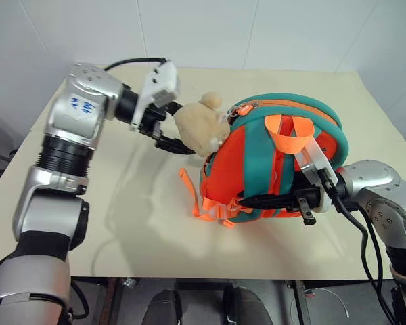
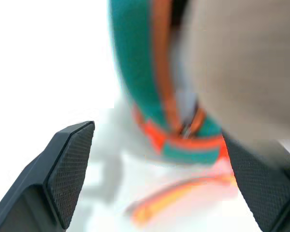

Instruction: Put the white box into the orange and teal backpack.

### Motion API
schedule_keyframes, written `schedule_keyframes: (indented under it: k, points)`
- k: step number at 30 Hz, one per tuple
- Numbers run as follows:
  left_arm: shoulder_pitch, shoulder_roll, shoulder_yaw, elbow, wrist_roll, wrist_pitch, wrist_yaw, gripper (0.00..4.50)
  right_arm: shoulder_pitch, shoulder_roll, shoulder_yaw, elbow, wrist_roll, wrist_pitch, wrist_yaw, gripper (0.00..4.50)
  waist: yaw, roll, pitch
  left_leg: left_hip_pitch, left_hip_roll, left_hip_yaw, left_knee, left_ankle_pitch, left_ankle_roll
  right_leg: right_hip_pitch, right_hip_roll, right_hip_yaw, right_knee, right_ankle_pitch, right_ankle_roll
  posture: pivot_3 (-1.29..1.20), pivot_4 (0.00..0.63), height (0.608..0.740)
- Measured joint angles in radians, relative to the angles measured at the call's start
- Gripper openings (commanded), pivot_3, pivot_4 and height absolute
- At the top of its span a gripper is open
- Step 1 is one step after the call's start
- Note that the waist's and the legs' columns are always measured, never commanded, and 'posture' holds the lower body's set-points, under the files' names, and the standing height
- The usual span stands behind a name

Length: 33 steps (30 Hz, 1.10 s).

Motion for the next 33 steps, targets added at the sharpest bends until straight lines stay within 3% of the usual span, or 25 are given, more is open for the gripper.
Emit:
schedule_keyframes:
  k: [10,15,23,33]
  points:
    - [0.117,0.03,0.148,-0.118,-0.115,0.043,0.049,4.48,0.012,-0.001,-0.003,-0.003,-0.002,-0.001,-0.007,0.67,0.001,0.0,0.0,0.0,0.0,0.0,0.0,0.0,0.0,0.001,0.0,0.0,0.001,0.0,0.0,0.0,0.15,0.74]
    - [0.11,-0.038,0.168,-0.069,-0.126,0.028,0.126,4.48,0.008,-0.001,-0.002,-0.001,-0.008,-0.001,-0.008,0.67,0.005,0.0,0.0,0.0,0.0,0.001,0.001,0.0,0.0,0.002,0.0,0.0,0.001,0.0,0.001,0.0,0.15,0.74]
    - [0.105,-0.106,0.169,-0.056,-0.204,0.076,0.09,4.48,0.008,-0.001,-0.002,-0.001,-0.009,-0.001,-0.014,0.67,0.003,0.0,0.0,0.0,0.0,0.001,0.001,0.0,0.0,0.001,0.0,0.0,0.0,0.0,0.001,0.0,0.15,0.74]
    - [0.089,-0.107,0.178,-0.017,-0.269,0.145,0.035,4.48,0.022,-0.001,-0.006,-0.013,-0.007,0.001,-0.046,0.67,0.001,0.0,0.0,0.0,0.0,0.001,0.001,0.0,0.0,0.001,0.0,0.0,0.0,0.0,0.001,0.0,0.15,0.74]
